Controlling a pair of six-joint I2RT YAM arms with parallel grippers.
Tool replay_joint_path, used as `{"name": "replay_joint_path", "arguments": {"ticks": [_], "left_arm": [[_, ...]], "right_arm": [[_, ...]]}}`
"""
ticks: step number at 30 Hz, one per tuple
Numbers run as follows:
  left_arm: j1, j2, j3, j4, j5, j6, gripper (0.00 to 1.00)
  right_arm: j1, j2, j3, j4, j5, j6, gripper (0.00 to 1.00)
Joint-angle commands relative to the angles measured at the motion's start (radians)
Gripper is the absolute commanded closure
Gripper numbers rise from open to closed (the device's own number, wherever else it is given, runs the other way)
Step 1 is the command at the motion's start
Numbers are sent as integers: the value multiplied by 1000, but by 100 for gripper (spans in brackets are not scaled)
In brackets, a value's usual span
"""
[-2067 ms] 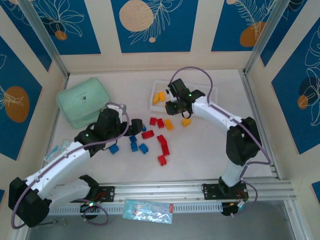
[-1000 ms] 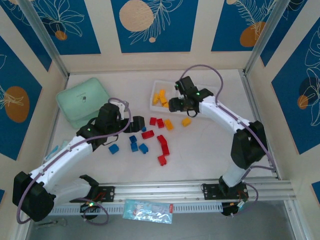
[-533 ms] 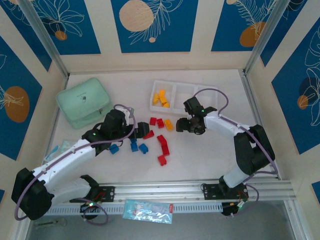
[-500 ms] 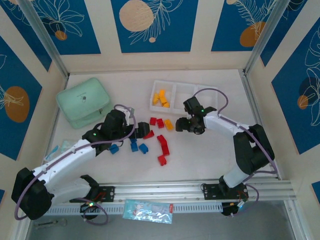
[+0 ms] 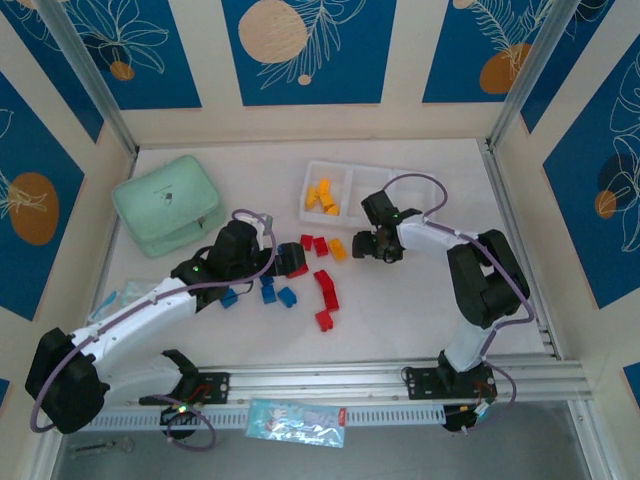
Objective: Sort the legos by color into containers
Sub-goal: Pick up the lego from the center of the table.
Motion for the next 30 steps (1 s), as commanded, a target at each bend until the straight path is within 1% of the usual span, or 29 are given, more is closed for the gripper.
{"name": "replay_joint_path", "arguments": {"ticks": [1,4,8,16,26,30], "left_arm": [[-9,8,-15,15,-22,-4,1],[-9,17,-8,4,-19,1,1],[-9,28,6,-8,-20,11,1],[-9,46,18,-12,-20,16,1],[-9,48,25,-20,-27,25,1],[-9,43,31,-31,-31,34,1]], "right_arm": [[-26,19,28,18,18,-23,25],[-28,28,35,43,15,-56,28],[-39,48,54,61,21,-79,29],[-43,66,73,63,5,-101,39],[-22,9,28,46,8,-97,54],[-4,-32,17,23,8,-94,57]]}}
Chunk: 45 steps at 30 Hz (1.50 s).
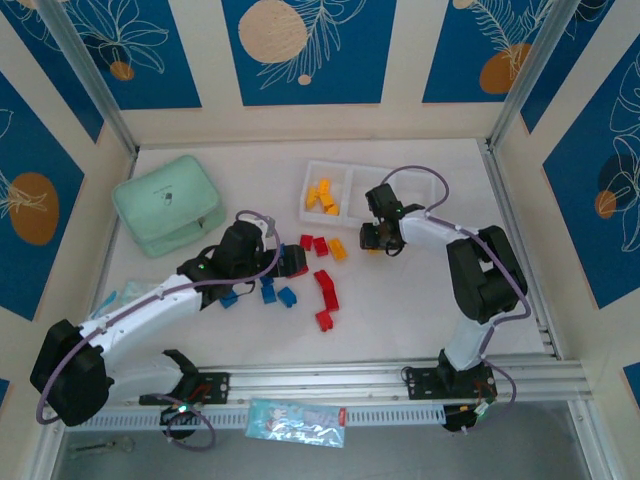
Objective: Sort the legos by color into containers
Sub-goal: Pick up the lego from the center of the table, then place the lego in the container.
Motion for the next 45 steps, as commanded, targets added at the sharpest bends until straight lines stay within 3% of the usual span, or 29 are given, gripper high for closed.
{"name": "replay_joint_path", "arguments": {"ticks": [1,12,25,32,35,45], "left_arm": [[-6,-6,35,-24,-20,36,1],[55,-67,47,-72,-23,76,1],[170,-103,68,-121,16,118,1],[181,-92,74,-109,30,113,1],[181,-87,85,-112,35,116,1],[179,-90,86,-123,100,82,1]], "right_arm": [[27,-62,-16,-44,-3,5,57],[168,-137,109,-146,63,11,59],[164,266,650,-169,102,-66,61],[129,385,865,-228,101,-85,45],[136,354,852,-223,102,-94,37],[158,51,465,-159,-10,-43,34]]}}
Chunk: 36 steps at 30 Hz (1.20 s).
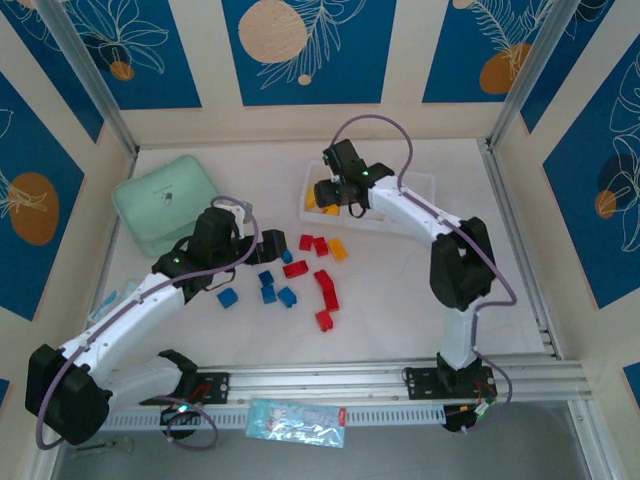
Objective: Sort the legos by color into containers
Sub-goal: Place the lego in the container, then pick up the lego from the center of the table.
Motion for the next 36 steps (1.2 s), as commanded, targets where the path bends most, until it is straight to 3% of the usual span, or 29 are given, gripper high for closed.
{"name": "replay_joint_path", "arguments": {"ticks": [1,7,14,27,36], "left_arm": [[8,-5,19,-17,54,-22,1],[-23,-34,-26,-13,63,-54,1],[-84,-50,-108,58,29,-118,1],[-147,-15,-137,130,-33,-174,1],[-148,-19,-127,105,-53,-159,1]], "right_arm": [[4,-118,-118,11,-81,40,33],[8,-254,-342,13,-170,83,32],[29,-261,-509,95,-187,118,30],[56,-82,-451,145,-117,75,31],[60,7,-383,123,-63,36,40]]}}
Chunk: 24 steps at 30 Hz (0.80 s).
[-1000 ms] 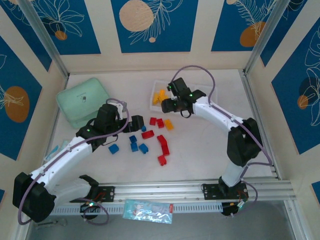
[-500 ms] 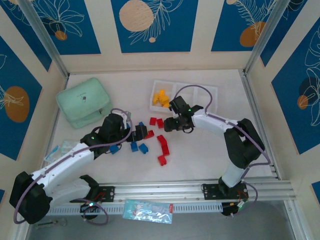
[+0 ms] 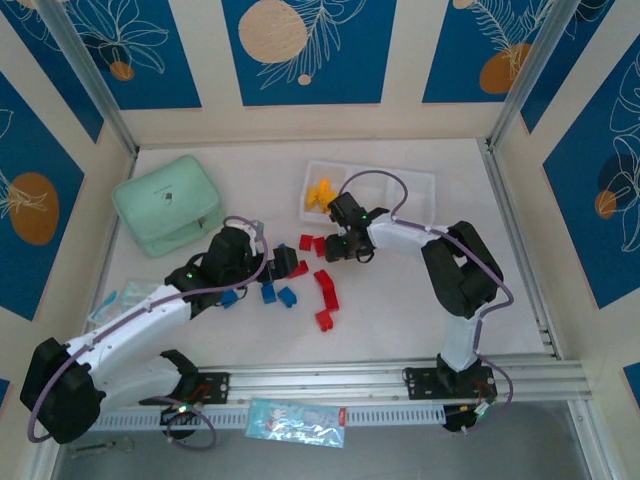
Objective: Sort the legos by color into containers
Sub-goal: Pick up the lego from the center of the table.
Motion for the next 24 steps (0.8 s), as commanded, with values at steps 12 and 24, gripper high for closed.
{"name": "replay_joint_path", "arguments": {"ticks": [12,24], "left_arm": [[-9,34,43,-9,-15,26,1],[-6,-1,94,-81,-34,55,1]], "right_arm": [[33,32,39,-53,46,-31,62],[52,-160,-8,-130,51,-3,66]]}}
